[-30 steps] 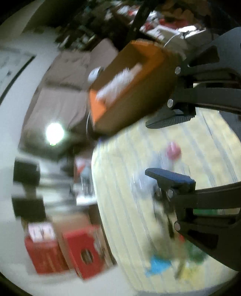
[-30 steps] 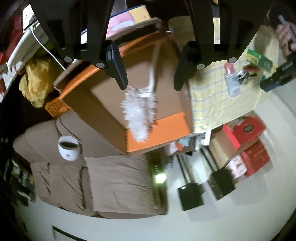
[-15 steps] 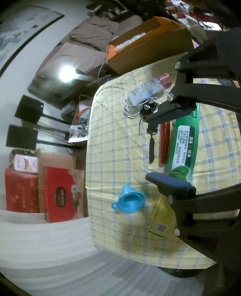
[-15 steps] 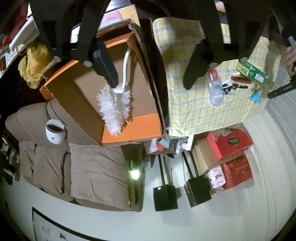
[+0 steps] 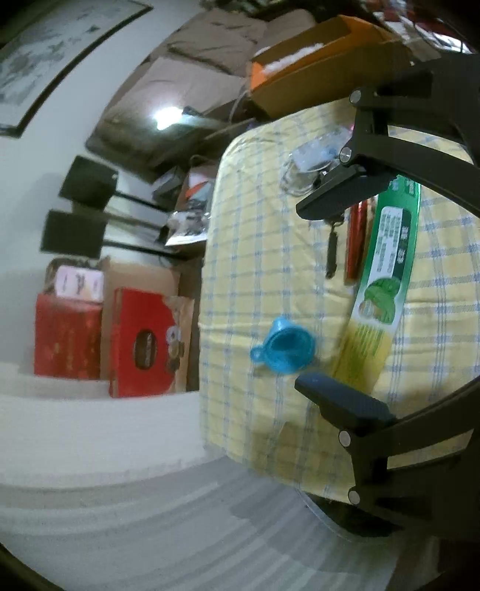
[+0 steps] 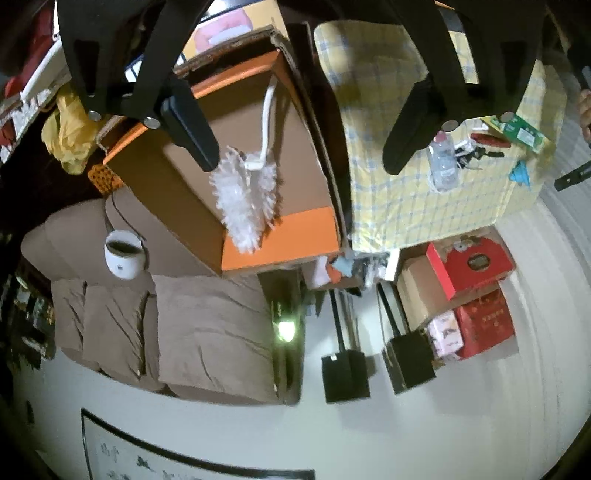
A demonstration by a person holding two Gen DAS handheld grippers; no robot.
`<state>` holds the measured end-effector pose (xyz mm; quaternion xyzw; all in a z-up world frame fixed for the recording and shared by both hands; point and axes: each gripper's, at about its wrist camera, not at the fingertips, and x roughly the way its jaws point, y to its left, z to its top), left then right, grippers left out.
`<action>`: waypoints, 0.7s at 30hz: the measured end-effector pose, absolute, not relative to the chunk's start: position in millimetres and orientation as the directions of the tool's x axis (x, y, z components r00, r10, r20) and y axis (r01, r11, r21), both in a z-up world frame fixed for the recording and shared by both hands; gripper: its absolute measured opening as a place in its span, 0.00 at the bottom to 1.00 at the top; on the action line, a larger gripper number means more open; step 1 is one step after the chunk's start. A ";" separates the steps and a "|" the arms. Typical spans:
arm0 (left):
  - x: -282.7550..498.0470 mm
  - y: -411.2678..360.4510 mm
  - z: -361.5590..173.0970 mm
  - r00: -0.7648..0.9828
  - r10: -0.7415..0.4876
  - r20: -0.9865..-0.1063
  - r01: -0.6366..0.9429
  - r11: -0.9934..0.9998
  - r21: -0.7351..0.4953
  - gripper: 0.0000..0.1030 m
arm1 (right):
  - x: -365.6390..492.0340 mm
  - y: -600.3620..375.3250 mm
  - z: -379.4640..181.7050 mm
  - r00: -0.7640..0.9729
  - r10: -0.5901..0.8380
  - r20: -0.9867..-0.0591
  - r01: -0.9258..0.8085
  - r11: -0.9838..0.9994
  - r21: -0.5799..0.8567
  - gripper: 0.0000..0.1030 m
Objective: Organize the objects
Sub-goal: 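Withdraw both tools from the box and turn toward the plaid table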
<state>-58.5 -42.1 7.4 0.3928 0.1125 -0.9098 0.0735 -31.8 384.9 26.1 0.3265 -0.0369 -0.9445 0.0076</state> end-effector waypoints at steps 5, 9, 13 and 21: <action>-52.8 -63.3 8.6 -0.726 -0.135 -0.674 0.262 -0.961 -0.089 1.00 | -37.7 373.2 23.6 -0.817 -0.088 -0.570 0.023 -0.992 0.121 0.99; -57.4 -84.8 -5.6 -0.703 -0.116 -0.702 0.246 -0.965 -0.086 1.00 | -45.6 345.3 12.2 -0.785 -0.252 -0.566 0.122 -0.959 0.258 0.99; -56.0 -114.3 -13.4 -0.691 -0.032 -0.722 0.195 -0.970 -0.143 1.00 | -52.6 286.1 -6.4 -0.696 -0.378 -0.611 0.243 -0.924 0.294 0.99; -43.0 -124.9 -23.3 -0.653 0.113 -0.749 -0.026 -0.991 -0.128 1.00 | -64.4 168.7 -69.6 -0.472 -0.550 -0.689 0.357 -0.834 0.421 0.99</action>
